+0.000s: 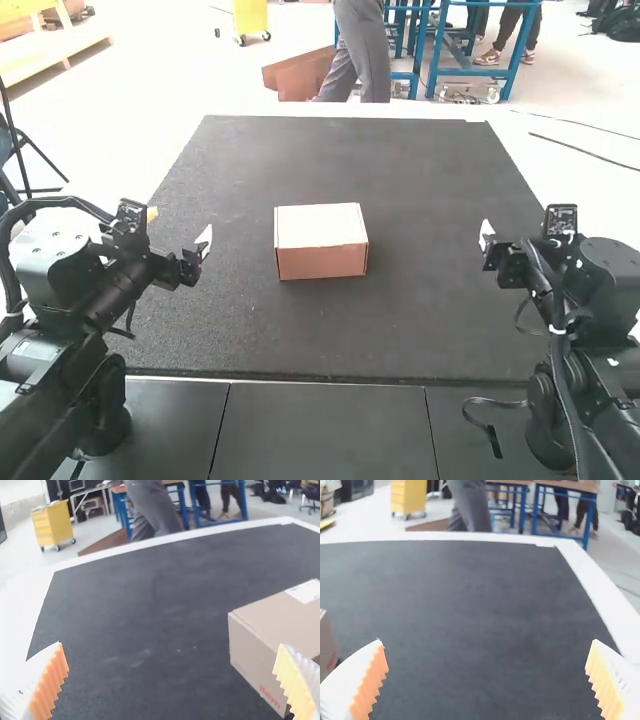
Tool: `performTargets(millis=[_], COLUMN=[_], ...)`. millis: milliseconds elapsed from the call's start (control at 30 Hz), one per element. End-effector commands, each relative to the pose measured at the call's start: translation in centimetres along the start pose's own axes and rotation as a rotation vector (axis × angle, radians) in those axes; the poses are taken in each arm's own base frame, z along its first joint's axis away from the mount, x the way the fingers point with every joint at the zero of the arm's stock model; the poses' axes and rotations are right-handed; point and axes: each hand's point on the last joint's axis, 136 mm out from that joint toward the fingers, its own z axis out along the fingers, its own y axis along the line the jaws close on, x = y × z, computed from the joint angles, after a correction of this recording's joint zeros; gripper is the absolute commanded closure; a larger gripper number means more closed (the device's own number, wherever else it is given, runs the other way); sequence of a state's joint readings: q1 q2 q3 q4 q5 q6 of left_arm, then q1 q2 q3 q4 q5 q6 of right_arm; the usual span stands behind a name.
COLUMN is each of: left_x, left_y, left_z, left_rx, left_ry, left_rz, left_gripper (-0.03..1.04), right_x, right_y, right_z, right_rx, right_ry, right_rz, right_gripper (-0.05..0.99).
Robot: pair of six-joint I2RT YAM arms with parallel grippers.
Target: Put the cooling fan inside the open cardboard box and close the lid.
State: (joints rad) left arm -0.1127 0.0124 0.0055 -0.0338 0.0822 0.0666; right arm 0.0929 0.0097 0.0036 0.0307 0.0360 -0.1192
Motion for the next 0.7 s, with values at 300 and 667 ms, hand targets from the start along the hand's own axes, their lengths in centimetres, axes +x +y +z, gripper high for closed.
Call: performTargets(millis=[300, 667], left_x=[0.2, 0.4], left_y=[2.7, 3.6], left_z=[-0.2, -0.4], left_rx=[-0.121, -0.159], left_ry=[-0.004, 0.004], left_rz=[-0.07, -0.071], left_gripper=[0.04, 0.04], right_x=[0.6, 0.5], right_y=[-1.3, -1.8], right_z=[-0.1, -0.1], right_rx=[0.061, 0.081], right_ry=[0.02, 0.016], right_rz=[0.041, 0.04], right_gripper=[0.02, 0.02])
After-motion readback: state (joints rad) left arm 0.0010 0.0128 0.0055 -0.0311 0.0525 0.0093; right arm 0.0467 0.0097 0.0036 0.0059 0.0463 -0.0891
